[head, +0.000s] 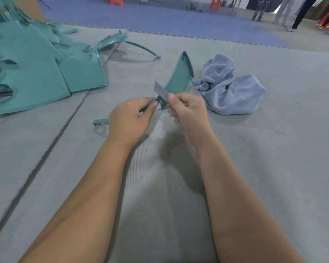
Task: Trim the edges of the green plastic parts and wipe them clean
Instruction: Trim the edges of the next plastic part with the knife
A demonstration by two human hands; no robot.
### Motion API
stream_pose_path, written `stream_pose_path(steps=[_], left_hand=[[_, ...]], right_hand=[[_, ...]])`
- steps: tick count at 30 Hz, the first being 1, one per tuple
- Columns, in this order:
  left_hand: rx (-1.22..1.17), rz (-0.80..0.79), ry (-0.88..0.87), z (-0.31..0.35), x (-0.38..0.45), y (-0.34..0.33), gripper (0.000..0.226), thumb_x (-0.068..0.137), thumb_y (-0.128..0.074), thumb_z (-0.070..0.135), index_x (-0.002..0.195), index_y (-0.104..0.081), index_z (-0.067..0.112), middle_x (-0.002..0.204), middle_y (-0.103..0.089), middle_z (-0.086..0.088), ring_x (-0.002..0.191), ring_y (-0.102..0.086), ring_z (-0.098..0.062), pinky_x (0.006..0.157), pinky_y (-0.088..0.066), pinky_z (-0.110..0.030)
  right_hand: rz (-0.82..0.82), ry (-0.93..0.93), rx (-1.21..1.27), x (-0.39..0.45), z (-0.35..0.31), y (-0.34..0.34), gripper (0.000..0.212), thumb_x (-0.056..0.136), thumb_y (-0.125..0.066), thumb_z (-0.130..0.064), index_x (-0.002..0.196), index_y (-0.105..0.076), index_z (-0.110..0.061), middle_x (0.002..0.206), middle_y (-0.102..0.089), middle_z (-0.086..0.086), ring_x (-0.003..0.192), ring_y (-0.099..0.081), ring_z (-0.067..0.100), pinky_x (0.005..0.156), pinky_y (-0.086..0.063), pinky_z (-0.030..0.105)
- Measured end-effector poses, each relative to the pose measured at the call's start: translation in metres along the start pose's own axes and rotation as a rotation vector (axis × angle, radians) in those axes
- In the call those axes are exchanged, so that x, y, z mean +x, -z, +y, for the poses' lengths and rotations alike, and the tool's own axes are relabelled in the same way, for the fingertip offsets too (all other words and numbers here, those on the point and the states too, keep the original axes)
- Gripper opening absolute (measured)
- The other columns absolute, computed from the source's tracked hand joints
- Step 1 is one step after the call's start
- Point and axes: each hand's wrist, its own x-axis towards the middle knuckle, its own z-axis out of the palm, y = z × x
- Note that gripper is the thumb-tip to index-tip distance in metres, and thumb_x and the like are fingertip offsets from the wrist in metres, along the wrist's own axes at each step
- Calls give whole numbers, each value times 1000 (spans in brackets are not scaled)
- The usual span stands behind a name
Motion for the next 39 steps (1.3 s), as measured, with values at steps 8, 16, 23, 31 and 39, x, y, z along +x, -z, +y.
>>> stream_pose_path(steps=[8, 16, 23, 31, 39], left_hand=[[-5, 13, 14, 0, 0, -1, 29, 92, -49, 43, 95, -74, 27, 63, -55, 6, 66, -51, -17, 56, -33, -29], [15, 18, 20, 0, -1, -2, 26, 95, -51, 39, 91, -73, 26, 60, -48, 6, 65, -47, -15, 56, -28, -29], [19, 21, 21, -1, -2, -3, 27, 95, -50, 40, 86, -70, 24, 57, -45, 8, 64, -45, -12, 54, -26, -29], [29, 35, 42, -2, 0, -5, 31, 93, -48, 42, 80, -65, 21, 55, -44, 6, 65, -41, -10, 50, -27, -23], [40, 36, 40, -3, 1, -6, 34, 95, -47, 42, 82, -67, 18, 57, -46, 5, 62, -44, -13, 51, -28, -23]], right_hand=[[28, 26, -6, 3, 1, 2, 29, 96, -58, -12, 70, -62, 0, 51, -35, -3, 49, -28, 8, 49, -26, 20], [14, -13, 134, 3, 4, -2, 26, 98, -56, -11, 77, -64, 3, 51, -34, -2, 47, -27, 6, 48, -24, 18], [10, -36, 233, 3, 4, -7, 29, 98, -55, -8, 71, -65, -14, 48, -47, -15, 44, -36, -1, 45, -30, 11], [53, -56, 249, 1, 3, -12, 28, 98, -56, -10, 72, -65, -15, 60, -51, -5, 45, -40, -2, 45, -32, 9], [87, -53, 248, 0, -1, -20, 34, 99, -55, -12, 65, -58, -14, 44, -38, -16, 43, -33, -1, 45, -28, 11]])
